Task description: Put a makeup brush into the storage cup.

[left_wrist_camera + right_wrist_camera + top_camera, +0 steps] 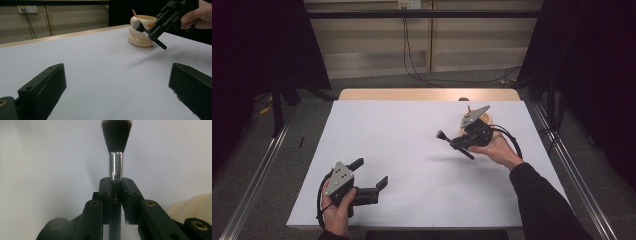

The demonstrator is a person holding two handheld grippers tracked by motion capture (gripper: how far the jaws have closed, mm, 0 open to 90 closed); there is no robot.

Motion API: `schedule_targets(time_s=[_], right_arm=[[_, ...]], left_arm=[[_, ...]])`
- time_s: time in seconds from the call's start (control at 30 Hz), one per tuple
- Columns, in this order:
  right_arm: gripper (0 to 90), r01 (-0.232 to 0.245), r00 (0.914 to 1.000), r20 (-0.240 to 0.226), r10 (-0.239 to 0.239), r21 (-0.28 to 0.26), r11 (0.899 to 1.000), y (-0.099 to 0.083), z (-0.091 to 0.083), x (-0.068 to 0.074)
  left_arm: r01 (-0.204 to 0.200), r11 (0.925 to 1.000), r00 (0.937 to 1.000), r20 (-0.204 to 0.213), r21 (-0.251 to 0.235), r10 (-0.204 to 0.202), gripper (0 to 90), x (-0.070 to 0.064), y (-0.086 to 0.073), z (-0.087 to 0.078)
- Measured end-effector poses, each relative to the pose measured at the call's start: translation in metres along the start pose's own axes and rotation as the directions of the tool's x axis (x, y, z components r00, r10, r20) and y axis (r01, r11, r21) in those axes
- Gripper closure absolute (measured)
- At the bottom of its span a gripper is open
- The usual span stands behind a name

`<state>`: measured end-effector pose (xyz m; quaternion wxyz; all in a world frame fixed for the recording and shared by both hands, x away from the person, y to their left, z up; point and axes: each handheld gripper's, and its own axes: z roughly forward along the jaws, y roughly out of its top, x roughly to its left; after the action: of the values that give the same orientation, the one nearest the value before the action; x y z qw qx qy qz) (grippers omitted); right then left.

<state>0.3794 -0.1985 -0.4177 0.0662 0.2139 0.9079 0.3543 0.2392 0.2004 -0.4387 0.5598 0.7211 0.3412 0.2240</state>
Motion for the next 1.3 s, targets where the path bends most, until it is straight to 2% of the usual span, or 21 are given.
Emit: schedule_targets(time_s=[0.2, 0.5, 0.6, 0.7, 0.77, 0.83, 0.9, 0.97, 1.1, 1.17, 1.27, 1.3], right_arm=[[78.9, -0.044, 0.9986, 0.024, 0.046, -0.073, 0.996, -0.007, -0.008, 0.002], [78.9, -0.096, 0.9948, 0.017, 0.100, -0.179, 0.979, -0.016, -0.017, 0.001], [78.9, -0.117, 0.9929, -0.004, 0.119, -0.226, 0.967, -0.020, -0.020, 0.002], [78.9, -0.127, 0.9913, 0.000, 0.132, -0.262, 0.957, -0.022, -0.024, 0.003], [78.9, -0.140, 0.9890, 0.003, 0.148, -0.297, 0.944, -0.024, -0.027, 0.003], [78.9, -0.161, 0.9861, -0.015, 0.166, -0.336, 0.928, -0.026, -0.029, 0.002], [78.9, -0.177, 0.9838, -0.036, 0.175, -0.357, 0.917, -0.029, -0.030, 0.002], [78.9, -0.176, 0.9835, -0.026, 0.179, -0.370, 0.912, -0.030, -0.031, 0.002], [78.9, -0.185, 0.9819, -0.042, 0.185, -0.416, 0.890, -0.032, -0.034, 0.002], [78.9, -0.191, 0.9813, -0.064, 0.182, -0.437, 0.879, -0.033, -0.035, 0.002], [78.9, -0.187, 0.9819, -0.064, 0.178, -0.458, 0.869, -0.035, -0.035, 0.004], [78.9, -0.184, 0.9824, -0.062, 0.176, -0.470, 0.863, -0.036, -0.036, 0.006]], left_arm=[[0.006, 1.0000, 1.0000, 0.007, 0.003, -0.006, 1.2, -0.001, 0.000, 0.001], [0.002, 1.0000, 1.0000, -0.001, 0.006, -0.002, 1.2, 0.000, 0.000, 0.000], [0.005, 1.0000, 1.0000, 0.003, 0.002, -0.005, 1.2, 0.000, 0.000, 0.000], [0.003, 1.0000, 1.0000, -0.002, 0.005, -0.003, 1.2, 0.000, 0.000, 0.000], [0.003, 1.0000, 1.0000, -0.001, 0.006, -0.003, 1.2, 0.000, 0.000, 0.000], [0.002, 1.0000, 1.0000, -0.001, 0.006, -0.002, 1.2, 0.000, 0.000, 0.000], [0.003, 1.0000, 1.0000, -0.002, 0.006, -0.003, 1.2, 0.000, 0.000, 0.000], [0.002, 1.0000, 1.0000, -0.001, 0.008, -0.002, 1.2, 0.000, 0.000, 0.001], [0.003, 1.0000, 1.0000, 0.003, 0.007, -0.003, 1.2, 0.000, 0.000, 0.001], [0.004, 1.0000, 1.0000, 0.003, 0.006, -0.004, 1.2, 0.000, 0.000, 0.001], [0.004, 1.0000, 1.0000, 0.007, 0.002, -0.004, 1.2, -0.001, 0.000, 0.001], [0.005, 1.0000, 1.0000, 0.004, 0.003, -0.005, 1.2, -0.001, 0.000, 0.001]])
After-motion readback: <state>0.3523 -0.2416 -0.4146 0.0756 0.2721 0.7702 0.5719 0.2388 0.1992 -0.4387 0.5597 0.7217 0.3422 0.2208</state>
